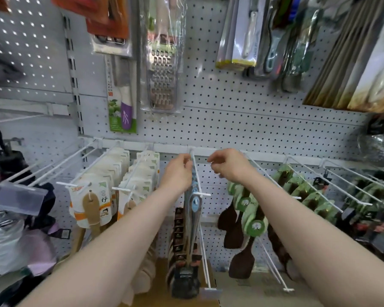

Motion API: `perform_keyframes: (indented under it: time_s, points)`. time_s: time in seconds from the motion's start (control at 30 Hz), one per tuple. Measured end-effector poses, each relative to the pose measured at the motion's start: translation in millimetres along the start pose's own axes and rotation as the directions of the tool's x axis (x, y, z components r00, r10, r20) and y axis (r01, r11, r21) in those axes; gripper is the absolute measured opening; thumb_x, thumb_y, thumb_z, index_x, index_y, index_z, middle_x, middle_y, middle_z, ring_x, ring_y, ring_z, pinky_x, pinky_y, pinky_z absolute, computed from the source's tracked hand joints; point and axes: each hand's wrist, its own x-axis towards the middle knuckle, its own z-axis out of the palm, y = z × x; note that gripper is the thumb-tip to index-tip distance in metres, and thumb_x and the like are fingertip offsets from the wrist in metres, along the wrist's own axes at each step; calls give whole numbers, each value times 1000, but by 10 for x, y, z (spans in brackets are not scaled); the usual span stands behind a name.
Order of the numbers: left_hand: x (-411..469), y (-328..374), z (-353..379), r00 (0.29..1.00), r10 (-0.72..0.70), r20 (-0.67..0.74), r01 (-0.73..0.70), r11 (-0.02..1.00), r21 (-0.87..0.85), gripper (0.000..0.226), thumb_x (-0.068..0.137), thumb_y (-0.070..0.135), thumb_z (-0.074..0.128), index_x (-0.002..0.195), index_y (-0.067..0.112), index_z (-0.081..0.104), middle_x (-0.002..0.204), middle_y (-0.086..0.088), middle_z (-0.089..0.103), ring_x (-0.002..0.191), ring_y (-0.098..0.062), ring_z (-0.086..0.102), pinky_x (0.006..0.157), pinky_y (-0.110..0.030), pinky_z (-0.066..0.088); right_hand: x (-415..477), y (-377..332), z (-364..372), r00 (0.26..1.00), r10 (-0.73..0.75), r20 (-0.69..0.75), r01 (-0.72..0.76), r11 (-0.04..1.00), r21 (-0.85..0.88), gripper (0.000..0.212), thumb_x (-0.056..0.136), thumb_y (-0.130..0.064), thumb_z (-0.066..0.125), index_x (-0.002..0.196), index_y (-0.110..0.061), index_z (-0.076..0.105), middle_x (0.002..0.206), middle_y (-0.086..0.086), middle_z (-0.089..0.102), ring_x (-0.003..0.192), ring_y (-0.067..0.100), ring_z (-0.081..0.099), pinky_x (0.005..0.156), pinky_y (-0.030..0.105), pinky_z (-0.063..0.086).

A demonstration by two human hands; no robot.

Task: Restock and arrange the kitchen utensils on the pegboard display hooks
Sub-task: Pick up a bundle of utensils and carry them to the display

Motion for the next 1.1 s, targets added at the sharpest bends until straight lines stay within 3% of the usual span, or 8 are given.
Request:
perform_keyframes:
  time_s: [0.2,0.33,0.47,0.6,0.73,0.83,0.93,1.1]
  points:
    - [645,57,82,981,-196,-16,196,981,11,34,99,10,42,131,14,56,132,-11,56,115,-29,56,95,-34,47,462,-36,-10,998,0,55,3,998,-69,23,90,-5,57,106,-15,70,98,5,70,74,23,68,56,25,53]
    - [897,-161,111,956,-293,27,294,953,-68,26,97,5,47,112,12,67,109,-9,66,91,-28,67,80,-37,55,645,63,266,998,11,67,-15,998,56,15,87,-7,66,100,-11,73,92,10,73,79,27,71,79,39,60]
    - [982,-275,180,955,-288,70,294,951,-97,19,86,-3,63,87,12,75,86,-11,73,81,-31,71,79,-41,59,816,112,473,999,28,43,-31,997,74,15,82,-8,72,96,-13,75,94,10,75,88,28,71,86,40,58]
    - [1050,-360,217,959,-283,34,285,952,-109,17,81,-2,70,81,14,76,75,-8,73,73,-26,72,75,-38,60,988,147,565,998,55,25,-58,991,121,16,79,-5,78,80,-19,69,92,10,74,83,26,72,78,36,61]
    - [1108,-432,247,965,-262,28,264,958,-115,27,78,3,74,66,27,73,74,-2,75,73,-23,73,77,-40,60,1107,197,640,996,84,-35,-79,991,110,11,83,-7,75,91,-14,74,96,7,72,86,23,70,74,27,58]
    - [1095,-430,259,967,-252,33,254,957,-139,18,81,5,73,89,21,75,86,-1,74,81,-20,71,81,-37,59,1126,196,674,994,88,-59,-82,991,106,16,83,-11,74,96,-20,70,101,5,71,95,23,67,84,33,56]
    - [1049,-435,233,970,-238,43,242,946,-215,22,84,3,70,103,14,73,91,-2,73,87,-22,70,84,-41,58,1059,164,618,992,128,-3,-126,984,127,23,82,-6,72,88,-22,57,97,5,66,90,26,67,80,41,59]
    - [798,-439,142,975,-153,160,180,968,-173,16,92,9,61,101,14,73,97,-5,73,90,-22,70,82,-37,58,715,114,353,926,137,353,-218,955,202,18,87,3,65,90,-14,62,89,15,67,65,22,65,64,28,60]
